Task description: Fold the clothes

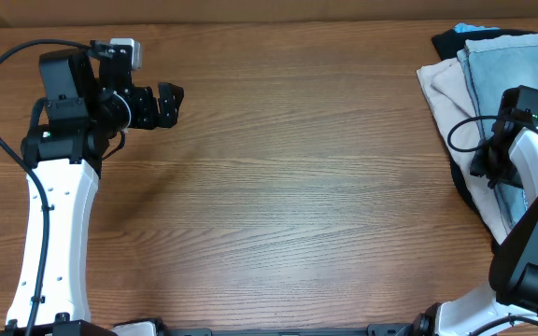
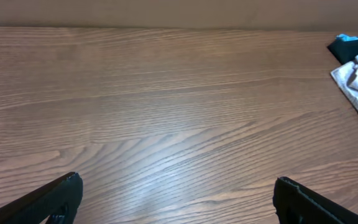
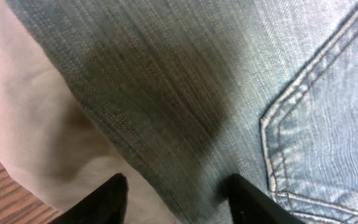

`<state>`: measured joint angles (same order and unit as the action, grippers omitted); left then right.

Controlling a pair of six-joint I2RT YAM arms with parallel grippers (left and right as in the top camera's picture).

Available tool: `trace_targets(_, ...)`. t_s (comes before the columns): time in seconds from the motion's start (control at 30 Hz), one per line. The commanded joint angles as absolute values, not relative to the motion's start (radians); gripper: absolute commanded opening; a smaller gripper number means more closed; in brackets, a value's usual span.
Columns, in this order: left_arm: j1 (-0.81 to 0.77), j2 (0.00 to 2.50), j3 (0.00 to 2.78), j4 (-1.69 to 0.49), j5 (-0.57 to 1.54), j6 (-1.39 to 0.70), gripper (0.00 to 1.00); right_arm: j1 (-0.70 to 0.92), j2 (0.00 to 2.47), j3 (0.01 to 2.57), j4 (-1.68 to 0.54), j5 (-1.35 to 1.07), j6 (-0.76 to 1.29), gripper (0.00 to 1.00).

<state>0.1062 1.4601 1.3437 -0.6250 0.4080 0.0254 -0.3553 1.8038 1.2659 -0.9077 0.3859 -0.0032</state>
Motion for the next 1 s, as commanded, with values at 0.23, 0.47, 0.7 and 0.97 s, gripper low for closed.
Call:
trace_targets(0.23,0.103,1.466,1.364,-0.628,0.384,0.031,1.00,-0.390,1.800,1.264,-0.902,0.411,0.012,0.24)
trace_targets(0.47,0.103,1.466,1.364,-0.627,0.384,0.031,0.99,-0.390,1.799,1.266,-0.898,0.410,0.049,0.04)
trace_targets(0.7,0.105,1.466,1.364,-0.570,0.387,-0.013,0.98,-0.348,1.776,1.410,-1.015,0.314,0.118,0.04)
trace_targets(0.97,0.113,1.463,1.373,-0.481,0.386,-0.043,1.00,-0.189,1.716,1.779,-1.386,0.091,0.123,0.04)
